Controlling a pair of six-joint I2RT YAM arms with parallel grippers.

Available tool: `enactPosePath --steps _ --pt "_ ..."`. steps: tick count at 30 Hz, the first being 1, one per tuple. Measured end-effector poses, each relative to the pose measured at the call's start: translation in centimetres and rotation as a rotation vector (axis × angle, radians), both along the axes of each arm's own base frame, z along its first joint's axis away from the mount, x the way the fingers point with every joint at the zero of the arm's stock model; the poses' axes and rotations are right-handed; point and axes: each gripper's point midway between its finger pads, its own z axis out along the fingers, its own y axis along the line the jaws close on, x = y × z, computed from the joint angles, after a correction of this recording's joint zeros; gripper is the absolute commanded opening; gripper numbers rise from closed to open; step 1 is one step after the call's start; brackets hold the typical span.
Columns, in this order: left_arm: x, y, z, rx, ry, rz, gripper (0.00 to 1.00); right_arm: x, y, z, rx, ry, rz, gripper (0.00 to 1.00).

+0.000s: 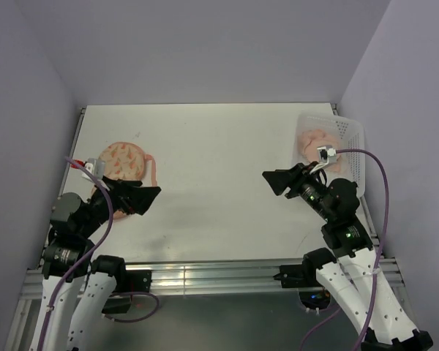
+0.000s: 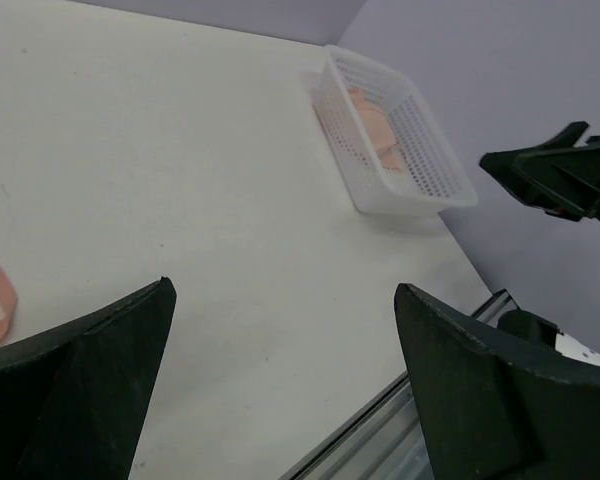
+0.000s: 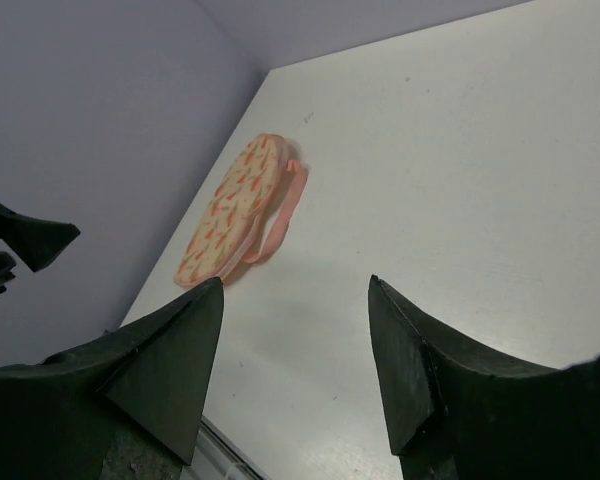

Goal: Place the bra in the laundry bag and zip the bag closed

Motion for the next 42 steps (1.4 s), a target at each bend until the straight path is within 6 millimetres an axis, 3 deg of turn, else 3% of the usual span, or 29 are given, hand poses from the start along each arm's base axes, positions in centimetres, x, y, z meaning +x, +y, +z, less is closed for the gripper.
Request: enactPosePath --steps 7,15,19,25,32,35,41,42 --pt "3.9 2.3 -2.9 0.043 0.156 0.189 0.93 -0.1 0.6 -0.2 0.018 -0.006 0.023 0.66" --pt "9.5 5.2 -5.4 0.007 0.281 0.452 0.89 -0.4 2.7 -3.4 0.021 0.052 0.097 0.65" --pt "13.0 7.1 -9.7 0.077 0.404 0.609 0.84 -0.7 3.9 -4.4 0.018 0.067 0.141 0.65" --pt "15.5 10.2 -16.9 0.286 0.578 0.807 0.81 -1.0 5.3 -4.7 0.02 0.063 0.189 0.65" --pt "19.1 11.1 -21.3 0.471 0.674 0.846 0.79 -1.6 5.9 -4.1 0.031 0.029 0.222 0.65" --pt "19.4 11.0 -23.1 0.52 0.71 0.832 0.74 -1.8 5.9 -4.2 0.029 0.024 0.225 0.65" --pt "19.1 11.0 -26.4 0.592 0.782 0.807 0.54 -1.8 6.0 -4.4 0.025 0.02 0.227 0.64" --pt "19.1 11.0 -26.6 0.596 0.787 0.806 0.39 -1.8 6.0 -4.5 0.025 0.021 0.228 0.64"
